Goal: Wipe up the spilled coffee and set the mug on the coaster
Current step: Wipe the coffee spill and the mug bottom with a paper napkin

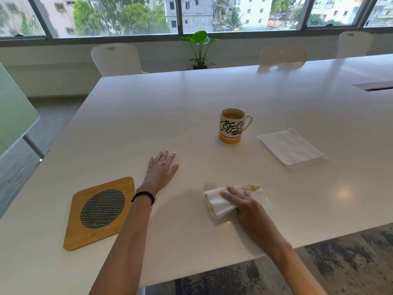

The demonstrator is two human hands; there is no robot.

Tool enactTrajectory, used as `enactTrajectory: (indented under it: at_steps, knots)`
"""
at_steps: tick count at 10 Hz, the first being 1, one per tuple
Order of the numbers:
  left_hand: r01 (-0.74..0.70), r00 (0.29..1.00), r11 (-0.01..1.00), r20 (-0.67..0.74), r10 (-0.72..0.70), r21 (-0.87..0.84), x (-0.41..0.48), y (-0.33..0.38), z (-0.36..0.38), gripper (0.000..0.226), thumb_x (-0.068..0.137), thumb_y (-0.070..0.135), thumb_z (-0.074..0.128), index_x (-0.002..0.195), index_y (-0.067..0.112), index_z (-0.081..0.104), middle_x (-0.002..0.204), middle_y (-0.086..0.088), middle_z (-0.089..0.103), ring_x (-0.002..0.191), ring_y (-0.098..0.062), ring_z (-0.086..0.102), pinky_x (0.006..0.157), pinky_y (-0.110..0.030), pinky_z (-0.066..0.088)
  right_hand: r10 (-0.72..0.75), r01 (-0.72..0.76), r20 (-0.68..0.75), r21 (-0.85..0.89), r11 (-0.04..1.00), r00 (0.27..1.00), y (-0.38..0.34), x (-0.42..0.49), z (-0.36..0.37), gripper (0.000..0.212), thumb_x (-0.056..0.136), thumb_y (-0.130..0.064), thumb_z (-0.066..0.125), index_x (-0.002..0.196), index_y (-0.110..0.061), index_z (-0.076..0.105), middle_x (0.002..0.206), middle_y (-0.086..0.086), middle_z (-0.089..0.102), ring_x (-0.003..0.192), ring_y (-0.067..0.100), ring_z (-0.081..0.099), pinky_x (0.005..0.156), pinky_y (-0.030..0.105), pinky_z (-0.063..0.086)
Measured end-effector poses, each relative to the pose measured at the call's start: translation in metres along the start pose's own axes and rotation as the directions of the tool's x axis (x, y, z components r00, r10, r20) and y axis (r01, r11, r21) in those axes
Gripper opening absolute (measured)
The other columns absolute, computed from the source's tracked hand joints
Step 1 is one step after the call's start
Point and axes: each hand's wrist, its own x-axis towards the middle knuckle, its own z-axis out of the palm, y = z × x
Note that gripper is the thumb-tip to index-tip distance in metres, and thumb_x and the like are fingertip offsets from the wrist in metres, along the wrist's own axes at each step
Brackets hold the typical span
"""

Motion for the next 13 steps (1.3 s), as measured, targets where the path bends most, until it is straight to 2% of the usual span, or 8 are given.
enactTrajectory:
  at_steps: [2, 4, 5, 6, 8, 9, 11, 13]
  knots:
    - [0.003, 1.000, 1.000, 0.003, -0.003, -0.005, 0.000, 0.000, 0.000, 0.054, 0.098, 0.041, 0.030, 0.146, 0.022, 0.017, 0.158, -0.005, 0.009, 0.146, -0.018, 0.003, 0.117, -0.038, -0.003, -0.247, 0.256, 0.146, -0.040, 0.966, 0.958, -0.013, -0.003, 0.006, 0.052, 0.095, -0.006, 0.042, 0.139, -0.032, 0.032, 0.147, -0.015, 0.015, 0.133, 0.008, 0.006, 0.112, 0.036, 0.006]
    - [0.000, 1.000, 1.000, 0.004, 0.000, 0.011, -0.002, 0.002, -0.002, 0.054, 0.098, 0.041, 0.029, 0.147, 0.022, 0.017, 0.158, -0.005, 0.009, 0.146, -0.018, 0.003, 0.117, -0.038, -0.003, -0.357, 0.372, 0.291, 0.003, 0.928, 0.888, 0.003, 0.001, -0.018, 0.048, 0.094, -0.009, 0.046, 0.133, -0.037, 0.044, 0.145, -0.022, 0.023, 0.141, 0.018, 0.020, 0.115, 0.041, 0.021]
    - [0.004, 1.000, 1.000, 0.012, -0.004, 0.008, -0.003, 0.004, -0.003, 0.053, 0.098, 0.040, 0.028, 0.147, 0.022, 0.016, 0.158, -0.005, 0.008, 0.146, -0.018, 0.002, 0.117, -0.038, -0.003, -0.392, 0.412, 0.237, -0.042, 0.910, 0.889, 0.009, 0.001, -0.025, 0.044, 0.092, -0.012, 0.050, 0.128, -0.038, 0.050, 0.141, -0.023, 0.025, 0.137, 0.009, 0.013, 0.113, 0.032, 0.009]
    - [0.003, 1.000, 1.000, 0.016, -0.003, 0.010, -0.004, 0.005, -0.004, 0.053, 0.098, 0.040, 0.028, 0.147, 0.021, 0.016, 0.158, -0.005, 0.008, 0.146, -0.018, 0.002, 0.117, -0.039, -0.003, -0.378, 0.402, 0.196, -0.103, 0.910, 0.905, 0.017, 0.001, -0.034, 0.039, 0.090, -0.017, 0.053, 0.125, -0.036, 0.053, 0.140, -0.019, 0.029, 0.132, 0.010, 0.014, 0.109, 0.039, -0.004]
    - [0.005, 1.000, 1.000, 0.016, -0.005, -0.001, -0.006, 0.006, -0.005, 0.053, 0.099, 0.039, 0.028, 0.147, 0.021, 0.017, 0.158, -0.005, 0.007, 0.146, -0.018, 0.001, 0.118, -0.038, -0.003, -0.132, 0.135, 0.032, -0.146, 0.980, 0.991, 0.041, -0.010, -0.049, 0.044, 0.090, -0.003, 0.050, 0.122, -0.033, 0.056, 0.140, -0.013, 0.040, 0.133, 0.026, 0.037, 0.111, 0.043, 0.025]
    - [0.004, 1.000, 1.000, 0.019, -0.004, -0.002, -0.005, 0.006, -0.005, 0.053, 0.099, 0.039, 0.028, 0.147, 0.021, 0.016, 0.158, -0.005, 0.007, 0.146, -0.018, 0.001, 0.118, -0.039, -0.003, -0.017, 0.010, -0.063, -0.113, 0.993, 0.998, 0.044, -0.022, -0.045, 0.047, 0.089, 0.000, 0.047, 0.123, -0.031, 0.056, 0.140, -0.013, 0.043, 0.133, 0.025, 0.037, 0.107, 0.046, 0.034]
    - [0.003, 1.000, 1.000, 0.019, -0.003, -0.012, -0.006, 0.006, -0.005, 0.052, 0.099, 0.039, 0.028, 0.147, 0.021, 0.017, 0.158, -0.004, 0.007, 0.146, -0.017, 0.001, 0.118, -0.038, -0.004, 0.074, -0.079, -0.150, -0.030, 0.996, 0.986, 0.035, -0.039, -0.025, 0.048, 0.089, -0.004, 0.051, 0.129, -0.030, 0.049, 0.139, -0.016, 0.029, 0.127, 0.016, 0.013, 0.108, 0.041, 0.017]
    - [-0.001, 1.000, 1.000, 0.015, 0.001, -0.014, -0.006, 0.006, -0.005, 0.052, 0.099, 0.039, 0.028, 0.147, 0.021, 0.018, 0.158, -0.005, 0.009, 0.146, -0.019, 0.002, 0.118, -0.039, -0.002, -0.031, 0.033, -0.126, 0.016, 0.999, 0.992, 0.010, -0.051, -0.006, 0.049, 0.091, -0.004, 0.049, 0.133, -0.026, 0.041, 0.141, -0.011, 0.026, 0.127, 0.015, 0.009, 0.106, 0.043, 0.002]
